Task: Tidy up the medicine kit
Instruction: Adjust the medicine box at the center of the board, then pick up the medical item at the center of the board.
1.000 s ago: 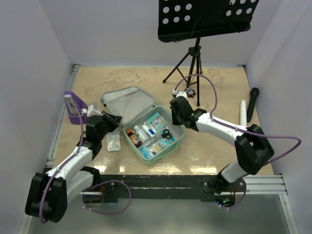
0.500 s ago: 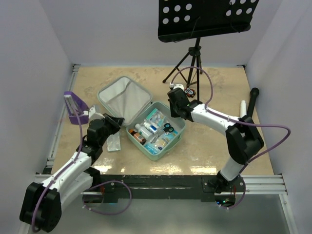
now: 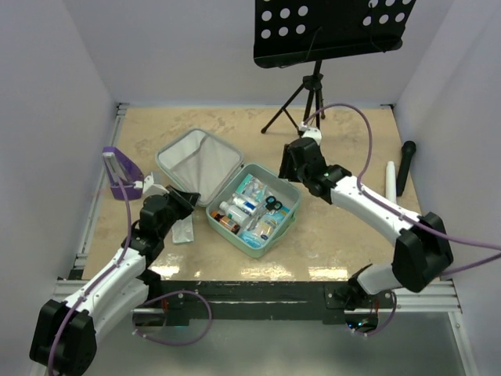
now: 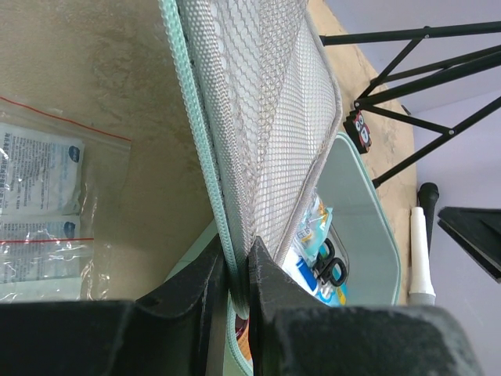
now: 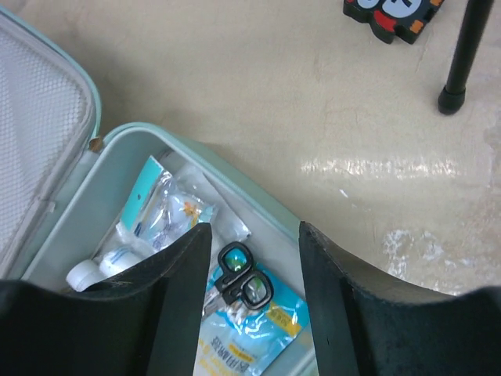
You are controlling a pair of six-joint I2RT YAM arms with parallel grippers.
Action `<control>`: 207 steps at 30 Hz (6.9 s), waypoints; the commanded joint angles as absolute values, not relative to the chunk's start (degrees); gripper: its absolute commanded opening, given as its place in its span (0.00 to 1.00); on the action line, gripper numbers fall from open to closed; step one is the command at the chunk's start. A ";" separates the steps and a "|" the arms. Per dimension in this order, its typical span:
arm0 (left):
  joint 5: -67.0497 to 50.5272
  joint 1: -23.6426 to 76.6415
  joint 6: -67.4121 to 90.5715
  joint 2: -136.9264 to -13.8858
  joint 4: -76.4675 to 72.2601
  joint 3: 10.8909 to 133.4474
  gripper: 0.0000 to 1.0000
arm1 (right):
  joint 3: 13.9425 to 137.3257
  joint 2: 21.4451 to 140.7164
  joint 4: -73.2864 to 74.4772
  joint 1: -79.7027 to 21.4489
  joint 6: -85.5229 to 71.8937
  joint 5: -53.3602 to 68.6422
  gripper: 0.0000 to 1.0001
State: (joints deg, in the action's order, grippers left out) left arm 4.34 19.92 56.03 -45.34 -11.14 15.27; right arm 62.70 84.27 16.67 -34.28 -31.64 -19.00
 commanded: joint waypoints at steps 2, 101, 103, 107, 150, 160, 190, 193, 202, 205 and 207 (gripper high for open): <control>4.04 20.57 54.93 -44.30 -11.69 15.64 0.00 | 56.26 75.87 17.93 -34.19 -38.75 -18.28 0.52; 0.26 12.13 48.96 -46.50 -9.49 20.30 0.00 | 59.59 86.14 14.94 -33.31 -19.95 -28.57 0.22; 0.26 12.22 49.13 -45.36 -8.62 19.78 0.00 | 59.50 85.08 14.68 -33.31 -20.39 -27.69 0.30; 0.52 12.22 49.13 -42.90 -4.67 19.60 0.00 | 59.24 82.54 15.29 -33.31 -21.88 -27.60 0.45; 7.56 13.45 55.72 -22.24 1.76 11.78 0.00 | 52.64 85.78 11.60 -34.10 -32.26 -27.42 0.03; 6.24 13.54 55.99 -26.01 -3.42 11.34 0.00 | 62.04 94.03 12.04 -32.96 -26.63 -33.48 0.00; 10.81 13.62 48.26 -29.18 13.09 22.67 0.62 | 58.10 75.76 8.53 -39.97 -25.40 -16.26 0.49; 11.51 13.62 46.50 -29.62 15.73 25.92 0.62 | 57.48 76.46 5.20 -42.97 -25.23 -15.04 0.47; 12.92 13.62 45.96 -27.95 22.57 34.53 0.60 | 56.86 82.60 -8.08 -59.48 -22.77 -12.56 0.46; 14.58 13.62 47.28 -28.21 28.37 37.87 0.60 | 59.23 87.96 -8.96 -65.11 -21.71 -15.28 0.46; 15.12 13.62 48.07 -26.55 30.31 38.49 0.60 | 61.16 92.18 -9.84 -67.93 -20.92 -15.91 0.47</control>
State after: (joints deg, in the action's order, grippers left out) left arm 12.91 13.58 47.35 -28.21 23.79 34.92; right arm 57.01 86.83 -5.30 -63.37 -23.64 -13.61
